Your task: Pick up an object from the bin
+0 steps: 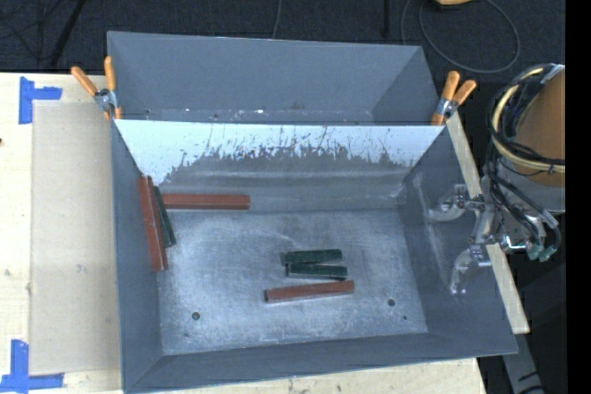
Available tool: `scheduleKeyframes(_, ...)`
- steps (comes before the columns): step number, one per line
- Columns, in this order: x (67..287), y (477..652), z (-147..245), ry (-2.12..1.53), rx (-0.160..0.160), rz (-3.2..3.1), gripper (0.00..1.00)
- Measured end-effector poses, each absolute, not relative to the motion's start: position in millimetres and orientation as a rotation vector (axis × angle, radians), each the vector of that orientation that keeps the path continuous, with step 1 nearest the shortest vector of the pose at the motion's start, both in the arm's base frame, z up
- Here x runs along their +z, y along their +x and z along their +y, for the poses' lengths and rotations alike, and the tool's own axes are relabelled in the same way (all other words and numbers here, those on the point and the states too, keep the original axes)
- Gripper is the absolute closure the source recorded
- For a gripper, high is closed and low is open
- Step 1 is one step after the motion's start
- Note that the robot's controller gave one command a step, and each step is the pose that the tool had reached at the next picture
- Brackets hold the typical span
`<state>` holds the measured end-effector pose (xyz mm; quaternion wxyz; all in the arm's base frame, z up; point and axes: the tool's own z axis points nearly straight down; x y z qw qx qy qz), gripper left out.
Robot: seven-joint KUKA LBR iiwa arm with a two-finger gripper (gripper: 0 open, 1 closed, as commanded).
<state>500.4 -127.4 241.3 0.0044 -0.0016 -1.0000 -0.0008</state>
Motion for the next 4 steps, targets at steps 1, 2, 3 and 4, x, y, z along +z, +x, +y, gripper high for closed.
scheduleKeyframes(1,246,502.0,-127,0.000,0.000,-3.140,0.00)
scheduleKeyframes(2,214,532.8,-103,0.166,0.007,-3.146,0.00)
scheduleKeyframes(3,177,525.5,-84,0.237,-0.003,-3.133,0.00)
scheduleKeyframes(4,122,516.4,-36,0.208,0.002,-3.139,0.00)
